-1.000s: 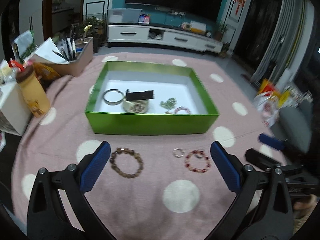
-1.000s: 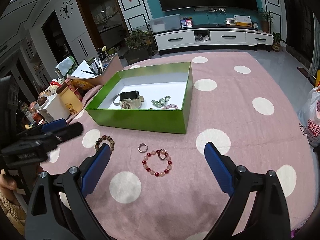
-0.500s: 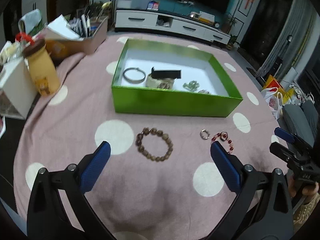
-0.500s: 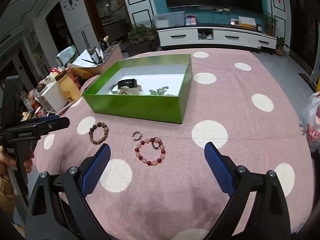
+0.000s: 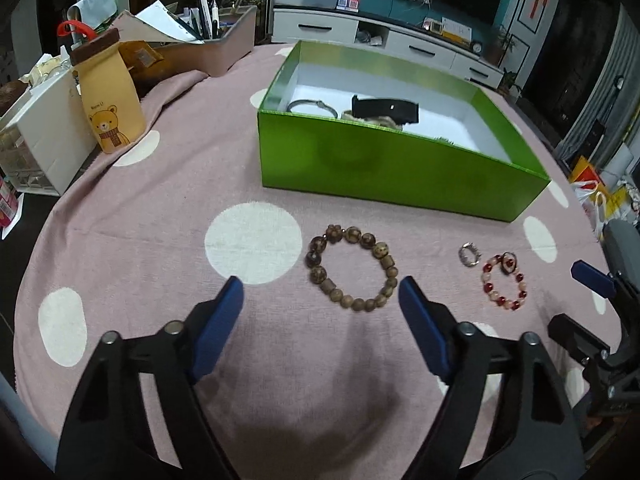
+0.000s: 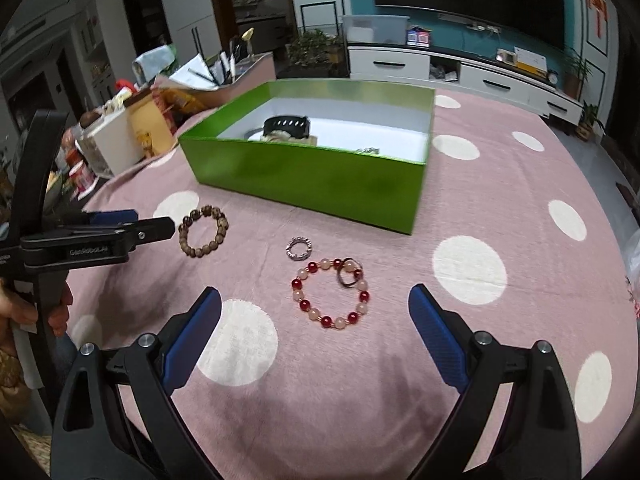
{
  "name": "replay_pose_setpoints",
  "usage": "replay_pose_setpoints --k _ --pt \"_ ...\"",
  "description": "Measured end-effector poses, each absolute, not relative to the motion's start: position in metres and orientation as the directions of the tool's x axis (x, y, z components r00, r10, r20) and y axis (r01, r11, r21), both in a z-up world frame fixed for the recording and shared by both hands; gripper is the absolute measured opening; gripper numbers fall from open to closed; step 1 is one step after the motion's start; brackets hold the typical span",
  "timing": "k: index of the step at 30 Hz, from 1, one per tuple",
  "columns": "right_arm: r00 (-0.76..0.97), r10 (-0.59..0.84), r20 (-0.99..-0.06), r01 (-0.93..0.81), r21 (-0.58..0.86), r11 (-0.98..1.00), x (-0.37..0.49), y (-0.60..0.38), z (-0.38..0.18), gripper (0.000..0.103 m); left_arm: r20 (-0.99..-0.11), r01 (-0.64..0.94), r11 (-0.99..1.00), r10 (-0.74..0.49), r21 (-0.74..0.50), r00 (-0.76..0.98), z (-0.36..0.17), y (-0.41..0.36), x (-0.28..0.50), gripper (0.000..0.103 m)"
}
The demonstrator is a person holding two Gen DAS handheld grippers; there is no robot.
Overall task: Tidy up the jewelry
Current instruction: 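Grasp the brown wooden bead bracelet with the left tool while the right tool grasps the silver ring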
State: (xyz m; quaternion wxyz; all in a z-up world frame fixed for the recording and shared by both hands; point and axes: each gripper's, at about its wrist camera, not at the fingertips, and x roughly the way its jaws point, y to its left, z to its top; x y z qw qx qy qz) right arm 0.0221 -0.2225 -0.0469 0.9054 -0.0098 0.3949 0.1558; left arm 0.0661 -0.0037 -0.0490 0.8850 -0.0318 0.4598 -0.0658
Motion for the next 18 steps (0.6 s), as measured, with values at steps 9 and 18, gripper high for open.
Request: replay_pose_setpoints --k 9,18 --pt "0.613 0.292 -0.734 -0.331 0.097 0.939 0.05 -0.205 -0.061 0.07 -0.829 0.076 0.992 -0.124 -0.099 0.546 -0.065 -0.004 0.081 0.049" --pt "0.582 0.283 -0.762 -0.369 0.062 0.927 0.074 -0.187 -0.076 0.047 -0.834 0.102 0.991 -0.124 -0.081 0.537 -0.074 -0.007 0.091 0.032"
